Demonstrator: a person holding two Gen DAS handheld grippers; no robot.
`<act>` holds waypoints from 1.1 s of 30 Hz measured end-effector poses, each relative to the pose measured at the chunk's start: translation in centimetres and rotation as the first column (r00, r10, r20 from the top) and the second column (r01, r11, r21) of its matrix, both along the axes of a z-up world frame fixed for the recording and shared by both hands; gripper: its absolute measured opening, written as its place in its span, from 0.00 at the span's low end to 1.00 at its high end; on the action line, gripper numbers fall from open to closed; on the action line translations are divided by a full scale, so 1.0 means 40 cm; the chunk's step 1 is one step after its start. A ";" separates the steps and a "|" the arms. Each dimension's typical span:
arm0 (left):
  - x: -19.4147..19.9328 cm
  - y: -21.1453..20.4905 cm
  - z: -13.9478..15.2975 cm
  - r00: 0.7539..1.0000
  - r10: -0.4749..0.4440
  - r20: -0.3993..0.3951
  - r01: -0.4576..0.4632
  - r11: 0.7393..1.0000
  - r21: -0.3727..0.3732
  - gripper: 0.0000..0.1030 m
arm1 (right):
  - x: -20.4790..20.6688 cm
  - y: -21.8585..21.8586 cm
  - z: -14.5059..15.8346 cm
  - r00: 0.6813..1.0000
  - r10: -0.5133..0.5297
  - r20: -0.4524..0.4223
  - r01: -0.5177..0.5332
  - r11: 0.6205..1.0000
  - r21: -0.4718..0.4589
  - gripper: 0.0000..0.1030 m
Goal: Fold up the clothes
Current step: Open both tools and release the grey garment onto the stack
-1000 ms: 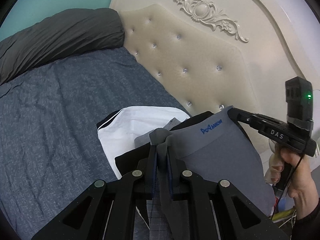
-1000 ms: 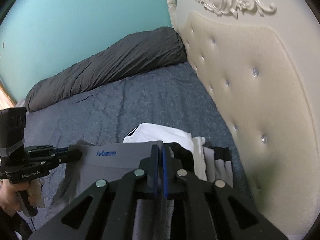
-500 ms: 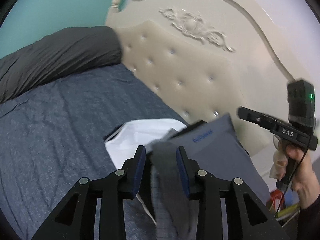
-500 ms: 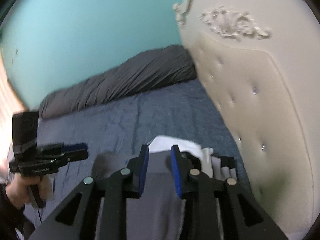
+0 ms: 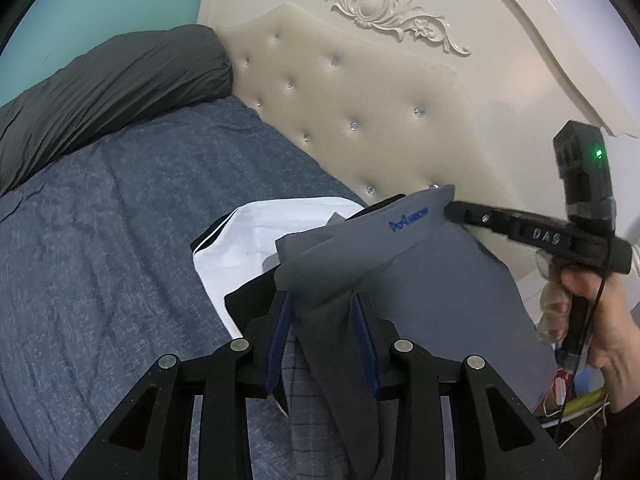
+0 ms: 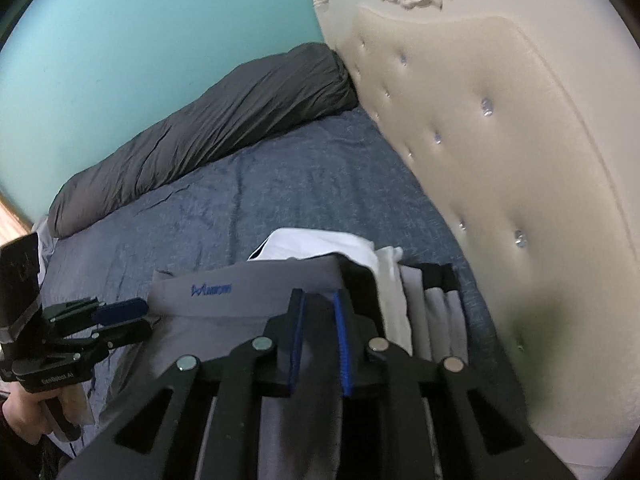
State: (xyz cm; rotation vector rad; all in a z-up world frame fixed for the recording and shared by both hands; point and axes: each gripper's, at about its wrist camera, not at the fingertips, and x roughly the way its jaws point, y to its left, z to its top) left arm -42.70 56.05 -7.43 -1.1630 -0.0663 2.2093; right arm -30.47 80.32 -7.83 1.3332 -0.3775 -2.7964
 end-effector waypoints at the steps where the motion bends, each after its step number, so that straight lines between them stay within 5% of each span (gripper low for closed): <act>1: 0.005 -0.002 0.007 1.000 -0.001 -0.007 0.001 1.000 -0.004 0.33 | 0.013 0.004 0.014 1.000 0.002 -0.014 -0.003 1.000 -0.009 0.14; 12: 0.132 -0.005 0.098 0.997 -0.055 -0.058 0.055 0.998 -0.003 0.33 | 0.203 -0.050 0.111 0.992 0.081 -0.096 -0.085 0.996 -0.038 0.14; 21: 0.274 -0.021 0.068 0.995 -0.082 -0.059 0.083 0.996 0.012 0.33 | 0.322 -0.128 0.025 0.992 0.086 -0.093 -0.093 0.993 -0.071 0.14; 33: 0.346 -0.033 -0.009 0.994 -0.106 -0.038 0.104 0.994 -0.046 0.33 | 0.407 -0.075 -0.015 0.990 -0.059 -0.129 0.041 0.990 -0.131 0.14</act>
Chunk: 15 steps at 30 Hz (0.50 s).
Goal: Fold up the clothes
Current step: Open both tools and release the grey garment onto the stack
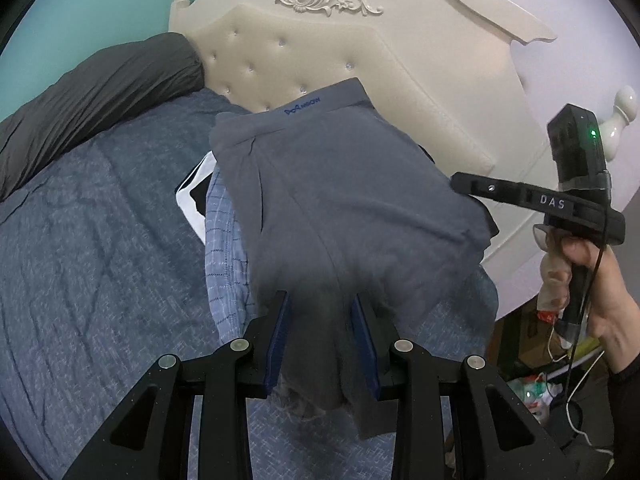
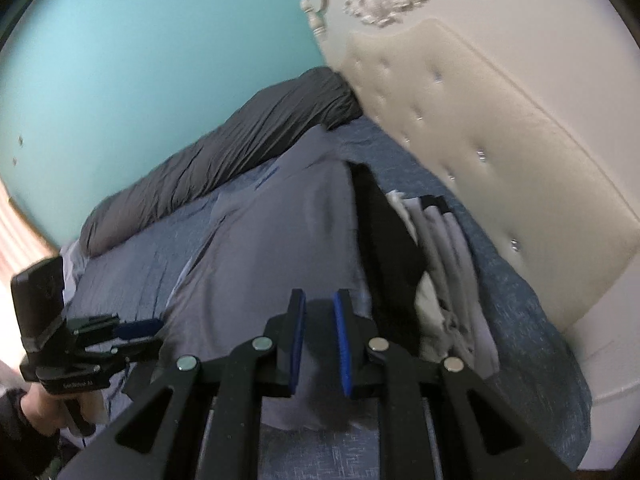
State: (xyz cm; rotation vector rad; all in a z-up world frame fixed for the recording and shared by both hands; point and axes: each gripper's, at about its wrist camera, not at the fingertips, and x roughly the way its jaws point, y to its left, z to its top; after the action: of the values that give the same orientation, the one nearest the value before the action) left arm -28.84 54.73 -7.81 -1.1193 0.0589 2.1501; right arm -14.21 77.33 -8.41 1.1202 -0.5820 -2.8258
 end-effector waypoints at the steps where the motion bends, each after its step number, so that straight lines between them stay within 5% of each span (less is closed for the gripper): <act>1: 0.004 -0.002 0.004 1.000 0.000 -0.005 0.000 1.000 0.000 0.33 | 0.009 0.001 0.007 1.000 -0.001 -0.016 0.001 1.000 -0.008 0.14; 9: 0.037 -0.001 0.011 1.000 -0.010 -0.024 0.010 1.000 -0.008 0.34 | 0.032 -0.049 0.003 0.997 0.072 -0.034 -0.072 0.997 0.002 0.14; 15: 0.049 -0.011 -0.011 1.000 -0.010 -0.008 0.009 1.000 -0.015 0.34 | 0.033 -0.016 -0.018 0.999 0.018 -0.029 -0.019 1.000 -0.020 0.14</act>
State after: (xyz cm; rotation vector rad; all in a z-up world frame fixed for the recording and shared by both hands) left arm -26.89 54.28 -8.24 -1.1162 0.0841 2.1494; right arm -12.91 76.70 -9.12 1.0734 -0.5941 -2.8090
